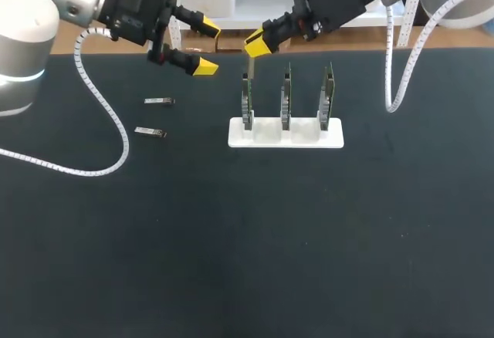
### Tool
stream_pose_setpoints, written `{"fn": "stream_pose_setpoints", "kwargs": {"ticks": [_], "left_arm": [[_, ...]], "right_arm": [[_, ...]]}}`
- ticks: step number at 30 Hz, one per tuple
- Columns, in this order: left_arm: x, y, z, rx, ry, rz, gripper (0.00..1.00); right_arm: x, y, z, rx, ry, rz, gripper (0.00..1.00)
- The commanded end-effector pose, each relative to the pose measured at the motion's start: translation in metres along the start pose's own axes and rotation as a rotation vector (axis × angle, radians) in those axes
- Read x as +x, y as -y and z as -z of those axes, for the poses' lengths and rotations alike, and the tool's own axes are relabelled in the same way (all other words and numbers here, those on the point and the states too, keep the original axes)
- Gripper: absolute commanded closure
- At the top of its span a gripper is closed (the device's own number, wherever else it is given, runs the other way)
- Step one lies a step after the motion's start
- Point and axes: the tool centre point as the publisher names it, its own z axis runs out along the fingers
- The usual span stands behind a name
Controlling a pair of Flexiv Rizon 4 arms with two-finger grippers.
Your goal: Pick up the optical module with the left hand, and insert it into the network port with the right hand.
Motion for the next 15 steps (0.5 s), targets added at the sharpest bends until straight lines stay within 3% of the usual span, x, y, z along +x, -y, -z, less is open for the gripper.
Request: {"fn": "stream_pose_setpoints", "kwargs": {"ticks": [1, 15], "left_arm": [[-0.001, -0.002, 0.0, 0.005, -0.006, 0.002, 0.0], [-0.001, -0.002, 0.0, 0.005, -0.006, 0.002, 0.0]], "right_arm": [[0.0, -0.003, 0.001, 0.006, 0.0, -0.001, 1.0], [0.0, -0.018, -0.003, -0.001, -0.033, 0.012, 1.0]]}}
